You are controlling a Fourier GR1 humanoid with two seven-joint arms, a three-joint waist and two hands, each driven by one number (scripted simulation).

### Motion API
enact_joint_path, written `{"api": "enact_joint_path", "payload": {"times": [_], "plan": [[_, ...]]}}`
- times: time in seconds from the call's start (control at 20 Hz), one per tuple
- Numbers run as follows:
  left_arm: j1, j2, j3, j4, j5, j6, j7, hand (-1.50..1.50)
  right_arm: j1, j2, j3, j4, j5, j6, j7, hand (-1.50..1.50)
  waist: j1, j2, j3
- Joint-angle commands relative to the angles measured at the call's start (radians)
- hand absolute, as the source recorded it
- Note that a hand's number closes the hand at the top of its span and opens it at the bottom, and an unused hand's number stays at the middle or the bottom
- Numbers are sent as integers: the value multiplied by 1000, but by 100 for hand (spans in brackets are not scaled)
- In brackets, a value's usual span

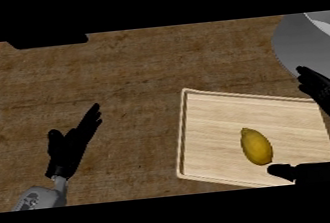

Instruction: Pick the lemon from the tray and place it in the pot

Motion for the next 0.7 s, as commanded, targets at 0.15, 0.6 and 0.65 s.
{"api": "enact_joint_path", "payload": {"times": [0.15,0.6,0.65], "plan": [[-16,-30,30,26,-8,-12,11,0,-102,25,25,-20,-67,22,332,-150,8,3,0],[40,-43,19,-14,-32,-28,-1,0,-148,-10,96,212,-197,303,342,-150,14,4,1],[28,-51,15,-2,-55,-14,-3,0,-118,10,134,245,-167,322,288,-150,12,4,1]]}}
